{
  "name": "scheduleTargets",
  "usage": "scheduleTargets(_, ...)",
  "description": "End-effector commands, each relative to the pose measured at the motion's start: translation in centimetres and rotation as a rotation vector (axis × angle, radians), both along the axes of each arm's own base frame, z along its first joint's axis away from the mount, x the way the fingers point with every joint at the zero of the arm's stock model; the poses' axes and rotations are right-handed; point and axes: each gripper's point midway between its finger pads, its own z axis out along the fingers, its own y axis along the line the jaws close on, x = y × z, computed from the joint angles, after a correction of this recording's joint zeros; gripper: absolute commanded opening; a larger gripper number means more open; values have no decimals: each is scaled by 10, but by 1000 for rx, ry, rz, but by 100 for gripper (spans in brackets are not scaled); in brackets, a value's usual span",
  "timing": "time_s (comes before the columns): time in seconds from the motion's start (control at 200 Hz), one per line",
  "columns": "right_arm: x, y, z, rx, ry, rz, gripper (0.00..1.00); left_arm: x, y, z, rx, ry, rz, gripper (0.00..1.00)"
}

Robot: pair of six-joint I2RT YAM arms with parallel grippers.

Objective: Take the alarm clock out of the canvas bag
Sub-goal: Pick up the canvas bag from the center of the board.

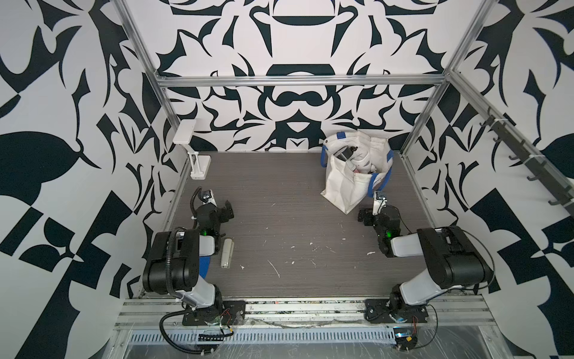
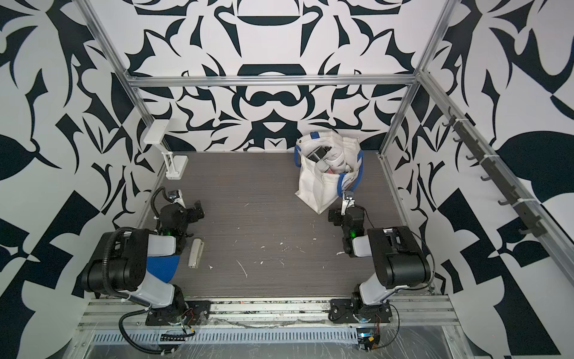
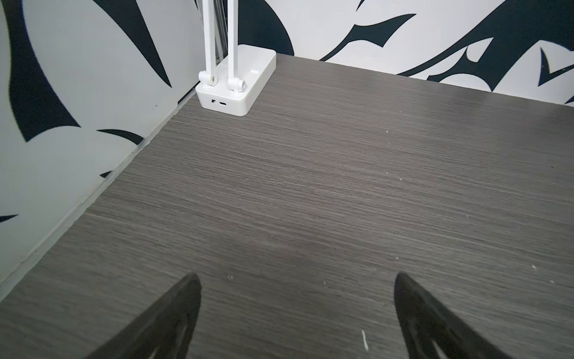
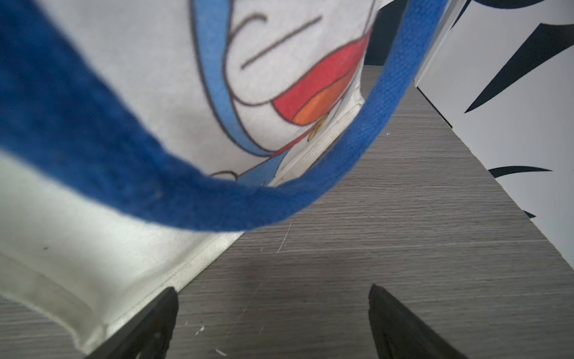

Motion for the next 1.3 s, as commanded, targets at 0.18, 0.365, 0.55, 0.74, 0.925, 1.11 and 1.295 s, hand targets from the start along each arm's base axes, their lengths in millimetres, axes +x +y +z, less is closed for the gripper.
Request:
scheduleTargets(0.18, 8, -4, 14, -4, -47, -24, 99, 3, 3, 8, -7, -28, 17, 99)
scheduleTargets(0.365, 8, -4, 13, -5, -44, -27, 99, 3, 3, 9, -5, -30, 17, 99)
scheduleTargets(0.55, 7, -5, 13, -7, -45, -32, 99, 3, 3, 9, -6, -30, 16, 99)
scheduleTargets(0.74, -3, -20, 31, -8, -103, -119, 99, -1, 1, 24, -12, -59, 12, 99)
scheduleTargets(0.925, -11, -41, 70, 5, -112, -256, 99, -19, 12, 79, -17, -150, 98, 99)
scheduleTargets(1.11, -8, -48, 134, 210, -129, -388, 99, -30, 16, 144, -154, -233, 192, 99)
scheduleTargets(1.295, -1, -30, 190, 371, -31, -361, 99, -40, 25, 176, -357, -149, 346, 99)
